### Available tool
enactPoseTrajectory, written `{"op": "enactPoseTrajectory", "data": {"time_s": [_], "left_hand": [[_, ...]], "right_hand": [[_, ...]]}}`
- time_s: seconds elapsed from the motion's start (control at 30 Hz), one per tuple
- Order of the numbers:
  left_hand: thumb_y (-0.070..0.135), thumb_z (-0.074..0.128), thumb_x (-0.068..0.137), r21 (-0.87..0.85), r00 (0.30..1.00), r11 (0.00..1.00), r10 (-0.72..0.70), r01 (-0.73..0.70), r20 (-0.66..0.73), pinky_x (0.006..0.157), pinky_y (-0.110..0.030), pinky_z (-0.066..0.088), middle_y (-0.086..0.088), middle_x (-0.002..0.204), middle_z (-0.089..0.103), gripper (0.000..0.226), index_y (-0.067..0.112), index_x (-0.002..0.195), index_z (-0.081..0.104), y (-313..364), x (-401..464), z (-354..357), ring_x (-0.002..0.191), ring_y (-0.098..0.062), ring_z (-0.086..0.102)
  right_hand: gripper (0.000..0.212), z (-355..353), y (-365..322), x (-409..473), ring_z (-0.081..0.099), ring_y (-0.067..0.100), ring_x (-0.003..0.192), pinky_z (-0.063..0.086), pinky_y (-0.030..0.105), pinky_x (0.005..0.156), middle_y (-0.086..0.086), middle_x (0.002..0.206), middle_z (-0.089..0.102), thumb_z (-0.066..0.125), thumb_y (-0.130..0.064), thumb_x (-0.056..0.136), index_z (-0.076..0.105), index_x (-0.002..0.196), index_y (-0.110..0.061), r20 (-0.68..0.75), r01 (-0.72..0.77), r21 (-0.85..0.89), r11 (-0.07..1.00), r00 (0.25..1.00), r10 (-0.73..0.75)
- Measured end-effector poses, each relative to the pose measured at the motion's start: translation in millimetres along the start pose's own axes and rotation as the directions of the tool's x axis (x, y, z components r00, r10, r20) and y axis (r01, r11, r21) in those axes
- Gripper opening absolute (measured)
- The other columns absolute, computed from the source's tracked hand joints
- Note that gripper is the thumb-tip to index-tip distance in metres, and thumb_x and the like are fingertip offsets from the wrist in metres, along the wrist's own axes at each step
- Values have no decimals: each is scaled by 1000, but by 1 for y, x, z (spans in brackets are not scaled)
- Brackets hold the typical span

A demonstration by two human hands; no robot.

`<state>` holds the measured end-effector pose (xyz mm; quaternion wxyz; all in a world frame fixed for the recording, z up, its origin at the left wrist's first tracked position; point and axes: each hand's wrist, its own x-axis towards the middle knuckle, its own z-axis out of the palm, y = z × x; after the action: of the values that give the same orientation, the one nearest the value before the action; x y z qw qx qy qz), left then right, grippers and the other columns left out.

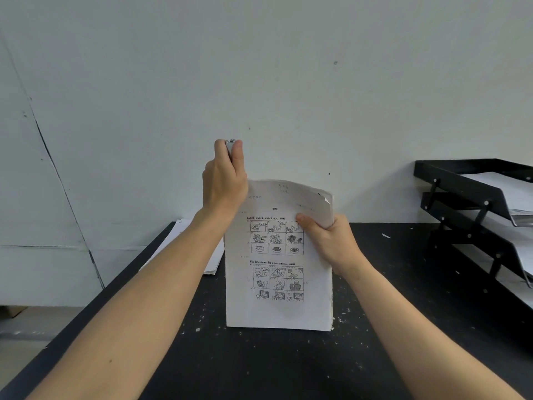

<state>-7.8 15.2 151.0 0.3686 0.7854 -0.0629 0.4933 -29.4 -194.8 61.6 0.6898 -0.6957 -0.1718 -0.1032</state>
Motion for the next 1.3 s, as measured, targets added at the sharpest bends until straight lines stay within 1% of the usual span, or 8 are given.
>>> {"op": "enactPoseTrajectory", "data": {"time_s": [0.1, 0.27, 0.47, 0.73, 0.9, 1.03, 1.13, 1.3], "left_hand": [[35, 31, 109, -30, 1000, 999, 9, -10, -10, 59, -46, 42, -6, 63, 54, 30, 11, 94, 39, 1, -2, -1, 61, -36, 58], [25, 34, 109, -66, 998, 997, 45, -48, -48, 50, -33, 23, 10, 60, 37, 25, 10, 90, 33, 1, -3, -2, 47, -12, 37], [32, 31, 106, -117, 997, 991, 62, -67, -44, 52, -48, 35, 6, 60, 40, 27, 11, 91, 37, -4, -5, -3, 56, -42, 49], [37, 31, 107, -113, 997, 991, 71, -68, 16, 60, -54, 47, -8, 65, 53, 31, 10, 96, 42, -1, -5, -7, 60, -38, 56], [31, 32, 110, -141, 995, 989, 58, -46, 77, 56, -27, 41, 3, 62, 55, 23, 15, 97, 41, 3, -5, -11, 57, -11, 59], [34, 31, 110, -321, 995, 942, -78, 92, 58, 50, -30, 45, -12, 67, 64, 28, 13, 95, 41, 7, -3, -14, 49, -17, 58], [37, 30, 110, -533, 965, 816, -262, 223, 4, 49, -27, 47, -5, 67, 64, 29, 18, 90, 41, 9, 5, -18, 57, -27, 66], [40, 26, 111, -645, 918, 715, -393, 268, -54, 53, -23, 49, -3, 69, 65, 33, 19, 89, 40, 6, 19, -28, 59, -22, 66]], "right_hand": [[26, 1, 0, 0, 74, 44, 95, 59, 63, 84, 22, 99, 78, 70, -19, 99, 72, 97, 7, -7, 6, 4, 1000, 1000, -6], [31, 2, -1, -1, 72, 47, 96, 58, 65, 84, 25, 100, 77, 70, -20, 99, 71, 96, 10, 10, 10, 2, 1000, 1000, -10], [30, 1, -2, -3, 72, 48, 96, 58, 65, 83, 27, 101, 76, 69, -20, 99, 71, 97, 11, 15, 10, 3, 1000, 1000, -10], [29, 0, 0, -1, 72, 49, 97, 57, 66, 83, 25, 100, 76, 70, -21, 99, 71, 97, 9, 17, 10, 8, 1000, 1000, -10], [22, -3, -1, -1, 77, 38, 94, 61, 60, 85, 16, 99, 80, 70, -19, 99, 75, 99, 2, 10, -16, 23, 1000, 1000, 15], [20, -5, 0, -1, 78, 34, 92, 63, 55, 85, 14, 98, 81, 69, -18, 99, 76, 99, 1, 14, -26, 36, 999, 1000, 25], [20, -5, 0, 0, 78, 34, 92, 64, 52, 83, 14, 97, 81, 69, -18, 99, 76, 100, 2, 6, -28, 48, 998, 1000, 28], [17, -6, 1, 1, 79, 31, 91, 65, 47, 80, 12, 98, 81, 69, -17, 99, 76, 103, -2, 11, -39, 85, 996, 999, 38]]}}
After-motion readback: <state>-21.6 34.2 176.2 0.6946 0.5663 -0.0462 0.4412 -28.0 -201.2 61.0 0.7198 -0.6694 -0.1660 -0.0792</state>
